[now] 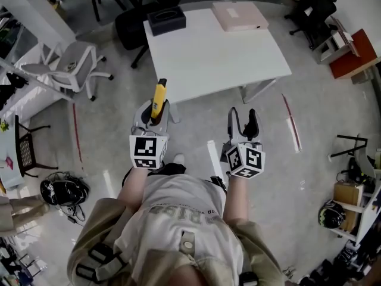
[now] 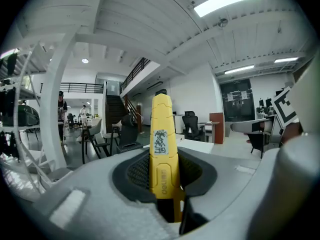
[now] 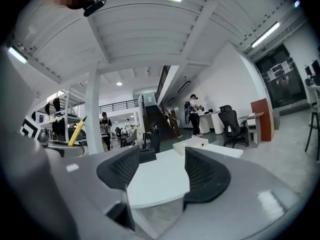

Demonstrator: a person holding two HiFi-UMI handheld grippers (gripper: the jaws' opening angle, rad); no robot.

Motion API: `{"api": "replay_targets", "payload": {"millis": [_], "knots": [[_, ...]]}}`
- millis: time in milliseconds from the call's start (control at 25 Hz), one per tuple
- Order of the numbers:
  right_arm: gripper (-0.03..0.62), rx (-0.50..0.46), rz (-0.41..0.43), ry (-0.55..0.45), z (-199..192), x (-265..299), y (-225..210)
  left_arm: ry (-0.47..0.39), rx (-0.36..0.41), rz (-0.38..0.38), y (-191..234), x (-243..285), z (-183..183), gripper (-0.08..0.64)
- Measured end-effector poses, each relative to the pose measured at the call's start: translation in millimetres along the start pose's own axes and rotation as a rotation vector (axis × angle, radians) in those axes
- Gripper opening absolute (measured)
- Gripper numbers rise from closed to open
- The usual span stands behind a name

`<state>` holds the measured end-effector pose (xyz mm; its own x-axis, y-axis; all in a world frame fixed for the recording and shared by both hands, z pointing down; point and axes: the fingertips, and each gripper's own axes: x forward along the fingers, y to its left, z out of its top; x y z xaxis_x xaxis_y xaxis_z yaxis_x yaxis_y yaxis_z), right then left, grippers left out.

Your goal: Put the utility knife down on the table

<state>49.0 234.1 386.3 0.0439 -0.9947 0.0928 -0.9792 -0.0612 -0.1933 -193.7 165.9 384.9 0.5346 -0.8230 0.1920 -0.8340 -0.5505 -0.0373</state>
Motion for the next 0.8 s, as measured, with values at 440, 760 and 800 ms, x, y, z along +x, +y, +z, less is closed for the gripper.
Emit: {"api": "replay_targets", "payload": {"millis": [440,760,800], "knots": [[0.271,-0.007,-0.07,0.052,-14,37,1,0.042,-0.024,-0.06,27,43,-13,0.094],[0.27,-0.018,-0.056,0.084,-18,64,-8,0.078,-0.044,-0.065,23,70,-22,0.094],[0.271,-0.016,-0.053,0.09,-19,69,-11,0.082,-0.045,-0.063,22,75,-23,0.094]]}}
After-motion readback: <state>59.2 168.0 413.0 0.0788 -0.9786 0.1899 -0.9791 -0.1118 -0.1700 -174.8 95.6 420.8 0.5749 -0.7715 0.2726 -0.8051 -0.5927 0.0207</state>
